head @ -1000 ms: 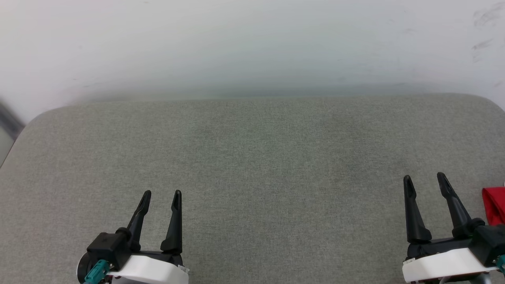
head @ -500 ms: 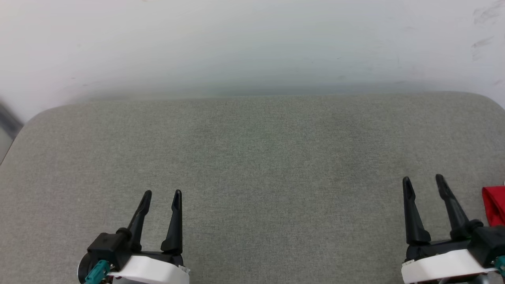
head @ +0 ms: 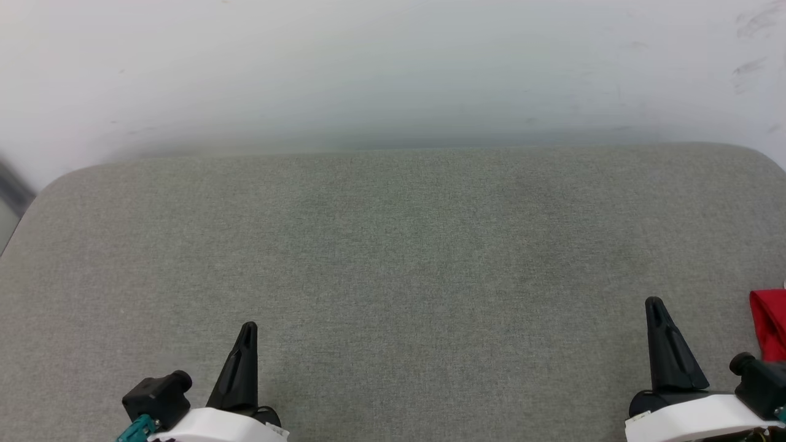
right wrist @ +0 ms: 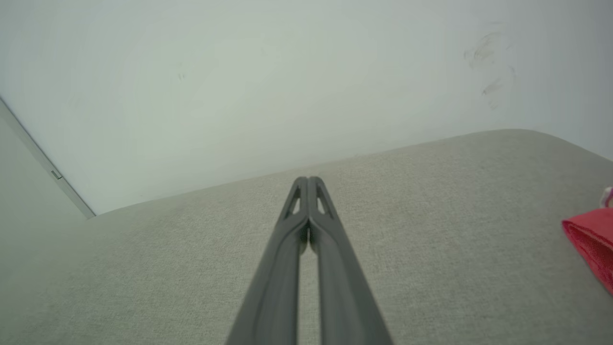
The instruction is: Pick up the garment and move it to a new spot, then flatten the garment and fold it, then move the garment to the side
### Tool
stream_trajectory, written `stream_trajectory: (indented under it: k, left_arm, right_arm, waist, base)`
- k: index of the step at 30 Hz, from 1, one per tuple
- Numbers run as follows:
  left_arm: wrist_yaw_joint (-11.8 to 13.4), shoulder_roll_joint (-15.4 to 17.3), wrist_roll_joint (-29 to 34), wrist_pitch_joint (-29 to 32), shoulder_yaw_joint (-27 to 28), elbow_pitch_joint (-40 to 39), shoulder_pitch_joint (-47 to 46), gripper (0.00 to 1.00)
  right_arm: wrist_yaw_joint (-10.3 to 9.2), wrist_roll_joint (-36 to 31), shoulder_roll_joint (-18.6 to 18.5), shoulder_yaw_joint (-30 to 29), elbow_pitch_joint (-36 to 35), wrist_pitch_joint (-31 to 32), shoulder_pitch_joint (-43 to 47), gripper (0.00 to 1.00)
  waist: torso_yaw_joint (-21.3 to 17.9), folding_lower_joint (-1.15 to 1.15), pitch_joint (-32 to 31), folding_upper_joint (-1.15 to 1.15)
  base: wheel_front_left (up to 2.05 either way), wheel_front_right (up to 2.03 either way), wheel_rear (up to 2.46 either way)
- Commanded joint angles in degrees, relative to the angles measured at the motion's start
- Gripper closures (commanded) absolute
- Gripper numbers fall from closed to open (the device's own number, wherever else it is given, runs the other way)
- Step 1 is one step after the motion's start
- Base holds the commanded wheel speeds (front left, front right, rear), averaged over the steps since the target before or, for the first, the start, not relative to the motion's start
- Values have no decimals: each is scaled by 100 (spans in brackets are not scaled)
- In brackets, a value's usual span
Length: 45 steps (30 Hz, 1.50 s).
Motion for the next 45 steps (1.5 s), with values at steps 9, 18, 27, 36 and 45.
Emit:
stream_trajectory:
  k: [9, 18, 27, 36, 45]
  left_arm:
    - [-22, 48, -970, 226, 111, 36, -276, 100]
    - [-36, 63, -1744, 422, 189, 113, -364, 100]
    - [-48, 73, -2441, 604, 262, 185, -442, 100]
    - [-60, 79, -3003, 757, 327, 246, -512, 100]
    - [-67, 82, -3583, 915, 398, 311, -576, 100]
  right_arm:
    - [0, 1076, -67, -13, 93, 207, -264, 100]
    - [-1, 1928, -85, -30, 227, 385, -364, 100]
    - [-1, 2696, -95, -52, 351, 554, -455, 100]
    - [-1, 3311, -99, -74, 452, 692, -528, 100]
    - [-1, 3946, -100, -102, 559, 841, -600, 100]
  waist:
    - [-5, 0, -3, 0]
    - [-11, 0, -6, 0]
    - [-16, 0, -9, 0]
    - [-20, 0, -12, 0]
    - [-25, 0, -15, 0]
  base:
    - [0, 0, 0]
    - [0, 0, 0]
    - [0, 0, 0]
    - [0, 0, 0]
    - [0, 0, 0]
